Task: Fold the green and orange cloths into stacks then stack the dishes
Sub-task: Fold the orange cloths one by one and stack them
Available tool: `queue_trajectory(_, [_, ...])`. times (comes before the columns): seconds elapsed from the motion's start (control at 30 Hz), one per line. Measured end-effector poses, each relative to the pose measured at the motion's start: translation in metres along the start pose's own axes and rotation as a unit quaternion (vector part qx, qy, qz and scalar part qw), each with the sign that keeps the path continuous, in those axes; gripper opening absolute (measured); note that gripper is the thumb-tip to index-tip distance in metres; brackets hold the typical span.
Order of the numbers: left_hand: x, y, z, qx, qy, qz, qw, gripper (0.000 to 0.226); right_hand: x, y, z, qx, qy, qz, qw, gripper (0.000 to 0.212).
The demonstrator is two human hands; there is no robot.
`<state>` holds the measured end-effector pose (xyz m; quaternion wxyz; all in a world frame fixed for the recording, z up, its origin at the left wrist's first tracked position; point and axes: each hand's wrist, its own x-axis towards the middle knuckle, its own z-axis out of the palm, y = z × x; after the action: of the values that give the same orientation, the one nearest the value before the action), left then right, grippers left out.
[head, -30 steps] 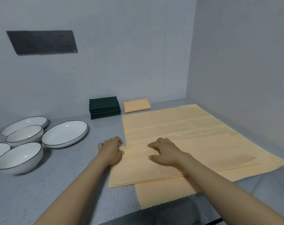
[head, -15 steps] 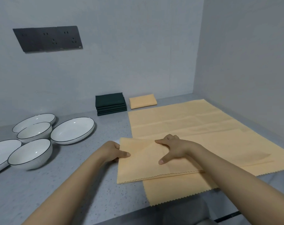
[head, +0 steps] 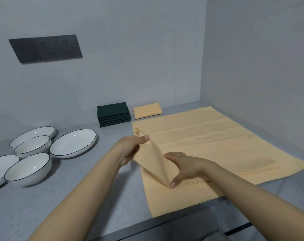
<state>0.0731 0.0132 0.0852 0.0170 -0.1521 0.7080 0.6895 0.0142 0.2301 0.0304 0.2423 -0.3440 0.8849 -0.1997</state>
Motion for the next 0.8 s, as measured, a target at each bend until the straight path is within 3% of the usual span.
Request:
queue_trajectory(0.1, [0.0, 0.008, 0.026, -0.031, -0.01, 0.009, 0.999, 0.04, -0.012, 0.012, 0.01, 0.176, 0.1, -0.022, 0.979, 0.097])
queue_trajectory(0.2, [0.005, 0.014, 0.058, -0.039, -0.015, 0.022, 0.999, 0.023, -0.025, 0.025, 0.013, 0.343, 0.246, -0.017, 0.906, 0.052])
queue_trajectory(0.27, [0.007, 0.015, 0.078, -0.03, -0.016, 0.033, 0.999, 0.019, -0.034, 0.028, 0.01, 0.404, 0.32, 0.002, 0.857, 0.028])
queue_trajectory(0.37, [0.013, 0.011, 0.108, 0.009, -0.008, 0.046, 0.999, 0.02, -0.053, 0.037, 0.004, 0.441, 0.379, 0.017, 0.813, 0.019])
queue_trajectory(0.67, [0.032, -0.04, 0.179, 0.115, 0.01, 0.005, 0.993, 0.022, -0.077, 0.062, 0.014, 0.36, 0.417, 0.065, 0.832, 0.024])
queue_trajectory(0.8, [0.034, -0.042, 0.183, 0.096, -0.006, 0.023, 0.995, 0.033, -0.075, 0.061, 0.017, 0.281, 0.388, 0.068, 0.875, 0.021])
